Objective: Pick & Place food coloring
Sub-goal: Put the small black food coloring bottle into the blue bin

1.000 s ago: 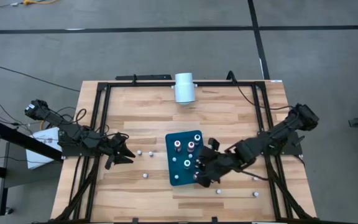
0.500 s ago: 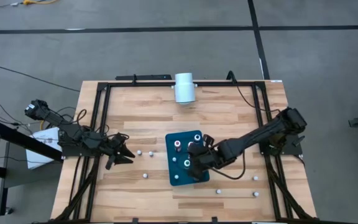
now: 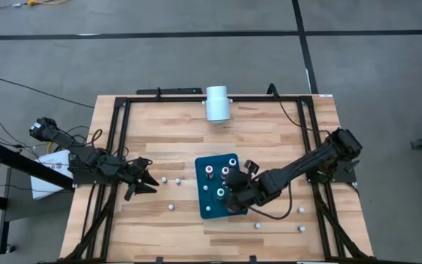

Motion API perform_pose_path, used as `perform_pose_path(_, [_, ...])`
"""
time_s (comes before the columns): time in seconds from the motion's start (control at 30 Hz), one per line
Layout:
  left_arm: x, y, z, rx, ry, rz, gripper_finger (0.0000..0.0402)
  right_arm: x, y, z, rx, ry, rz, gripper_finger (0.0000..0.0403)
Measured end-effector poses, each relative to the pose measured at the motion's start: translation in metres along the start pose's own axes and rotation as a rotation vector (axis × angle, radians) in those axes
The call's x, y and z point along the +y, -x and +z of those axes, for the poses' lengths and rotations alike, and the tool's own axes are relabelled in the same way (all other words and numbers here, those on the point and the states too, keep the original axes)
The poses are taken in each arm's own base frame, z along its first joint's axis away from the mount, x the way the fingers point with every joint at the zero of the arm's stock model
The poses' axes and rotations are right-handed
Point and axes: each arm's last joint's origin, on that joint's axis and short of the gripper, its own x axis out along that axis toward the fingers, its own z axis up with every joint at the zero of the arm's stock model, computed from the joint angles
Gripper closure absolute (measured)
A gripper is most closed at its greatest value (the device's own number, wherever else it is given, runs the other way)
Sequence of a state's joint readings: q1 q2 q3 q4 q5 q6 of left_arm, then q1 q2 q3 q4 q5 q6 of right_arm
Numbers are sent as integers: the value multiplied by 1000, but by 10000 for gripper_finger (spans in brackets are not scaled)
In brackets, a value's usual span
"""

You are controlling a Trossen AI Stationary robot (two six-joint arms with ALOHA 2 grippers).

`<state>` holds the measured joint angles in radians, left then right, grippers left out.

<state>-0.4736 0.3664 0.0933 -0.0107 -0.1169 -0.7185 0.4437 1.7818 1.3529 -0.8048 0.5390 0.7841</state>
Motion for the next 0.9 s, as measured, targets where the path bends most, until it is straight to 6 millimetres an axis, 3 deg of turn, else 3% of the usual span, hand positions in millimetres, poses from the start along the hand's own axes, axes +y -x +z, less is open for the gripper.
perform_pose_path(0.17, [0,0,0,-1,0,0,236,2,-10,-9,-28,-26,-2,345])
perform_pose_path(0.27, [0,0,0,0,0,0,236,-5,-21,-21,-1,-62,-26,345])
perform_pose_path(0.37, [0,0,0,-1,0,0,236,-11,-21,-21,-12,-90,-16,345])
perform_pose_path(0.9, [0,0,0,-3,0,2,236,-20,-29,-4,-1,-18,106,345])
